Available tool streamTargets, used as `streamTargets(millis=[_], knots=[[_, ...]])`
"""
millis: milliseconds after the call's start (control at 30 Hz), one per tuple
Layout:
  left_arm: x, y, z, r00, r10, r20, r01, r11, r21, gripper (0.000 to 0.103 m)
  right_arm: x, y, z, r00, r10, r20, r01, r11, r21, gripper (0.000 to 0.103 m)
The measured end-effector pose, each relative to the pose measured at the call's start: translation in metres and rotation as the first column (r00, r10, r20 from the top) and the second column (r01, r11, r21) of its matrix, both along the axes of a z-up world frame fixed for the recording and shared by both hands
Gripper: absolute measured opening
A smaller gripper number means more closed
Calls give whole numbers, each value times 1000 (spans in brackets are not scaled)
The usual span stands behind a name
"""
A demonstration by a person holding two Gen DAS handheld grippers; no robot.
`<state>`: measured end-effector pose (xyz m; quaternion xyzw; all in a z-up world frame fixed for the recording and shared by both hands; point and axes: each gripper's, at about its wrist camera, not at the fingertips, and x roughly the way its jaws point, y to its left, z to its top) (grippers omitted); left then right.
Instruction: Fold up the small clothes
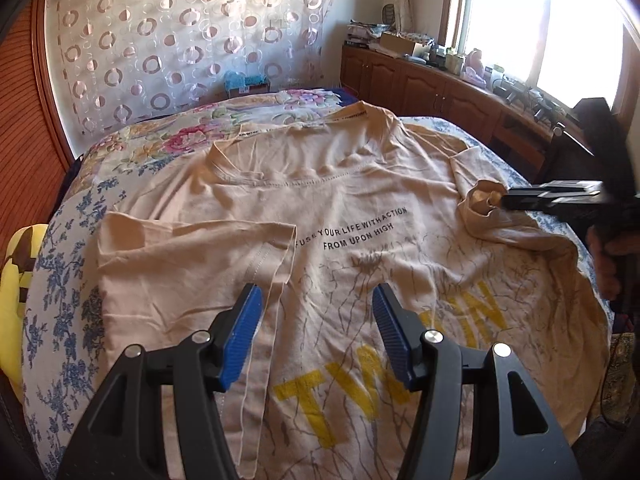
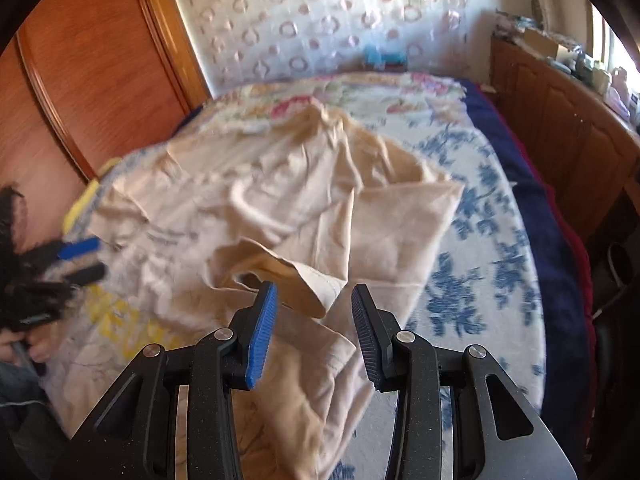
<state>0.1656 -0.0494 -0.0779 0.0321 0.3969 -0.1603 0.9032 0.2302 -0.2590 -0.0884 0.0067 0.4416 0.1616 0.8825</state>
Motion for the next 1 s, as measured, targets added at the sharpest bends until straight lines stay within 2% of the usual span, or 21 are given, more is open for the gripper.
streamTargets(millis=[67,100,233,367,467,533,567,600,800,900,1000], knots=[[0,2,2,1000,6,1,-6,1000,2,58,8,5,-8,1000,3,-21,-3,1000,-26,23],[-1,4,2,1000,10,3,-10,1000,2,58,12,8,-9,1000,8,-21,-9,999,-33,4],[-1,13,4,999,32,1,-32,999,-15,58,24,27,9,996,87,27,-86,996,-27,2],[0,18,5,999,51,8,-50,998,-24,58,40,56,33,983,164,81,-164,986,-11,2],[0,20,4,998,56,5,-55,998,-28,58,50,71,39,977,184,105,-184,983,-16,2],[0,22,4,998,57,3,-57,998,-28,58,56,74,38,979,177,102,-175,984,-25,21],[1,22,4,998,56,2,-56,998,-29,58,57,72,39,979,173,104,-171,985,-24,43],[0,23,4,998,55,2,-55,998,-29,58,55,69,40,980,166,113,-165,986,-17,46],[1,24,2,999,44,-2,-44,998,-34,58,30,24,39,993,85,81,-85,996,3,46],[1,22,1,999,38,-3,-38,999,-38,58,13,4,28,999,45,31,-44,999,-27,46],[1,19,0,999,32,-3,-32,999,-40,58,-3,-6,16,999,32,-13,-32,998,-52,38]])
